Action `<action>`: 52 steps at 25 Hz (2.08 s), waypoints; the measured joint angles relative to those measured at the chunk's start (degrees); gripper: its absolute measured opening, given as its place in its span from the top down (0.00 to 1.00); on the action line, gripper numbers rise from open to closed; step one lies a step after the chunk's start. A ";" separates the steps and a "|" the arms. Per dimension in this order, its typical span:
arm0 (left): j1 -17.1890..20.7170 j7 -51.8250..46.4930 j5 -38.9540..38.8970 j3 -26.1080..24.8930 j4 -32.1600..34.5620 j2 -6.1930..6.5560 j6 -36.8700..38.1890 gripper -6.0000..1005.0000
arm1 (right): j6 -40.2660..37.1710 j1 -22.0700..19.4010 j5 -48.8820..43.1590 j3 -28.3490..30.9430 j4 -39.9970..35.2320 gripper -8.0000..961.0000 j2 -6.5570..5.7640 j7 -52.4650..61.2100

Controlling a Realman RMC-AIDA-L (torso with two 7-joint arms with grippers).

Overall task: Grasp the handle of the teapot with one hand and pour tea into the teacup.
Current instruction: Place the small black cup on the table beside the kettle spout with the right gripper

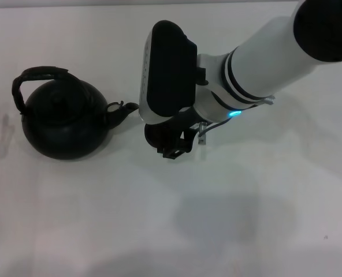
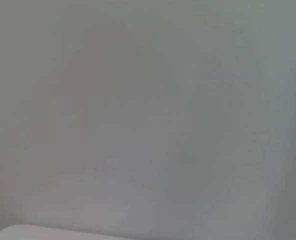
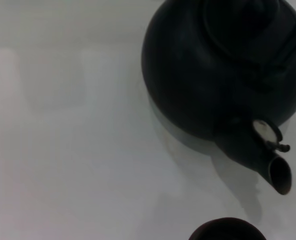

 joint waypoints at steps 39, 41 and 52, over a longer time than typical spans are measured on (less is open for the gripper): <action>0.67 0.00 0.09 -0.02 -0.18 -0.09 0.06 0.14 | -4.55 -0.28 -0.22 -6.04 3.47 0.12 0.00 0.03; 0.62 0.00 0.05 -0.01 -0.18 -0.09 0.08 0.14 | -4.51 -0.48 -0.28 -5.73 3.09 0.11 0.00 0.03; 0.52 0.00 -0.01 0.00 -0.06 -0.04 0.10 0.14 | -1.20 -1.40 -0.24 -3.55 0.28 0.11 -0.16 -0.42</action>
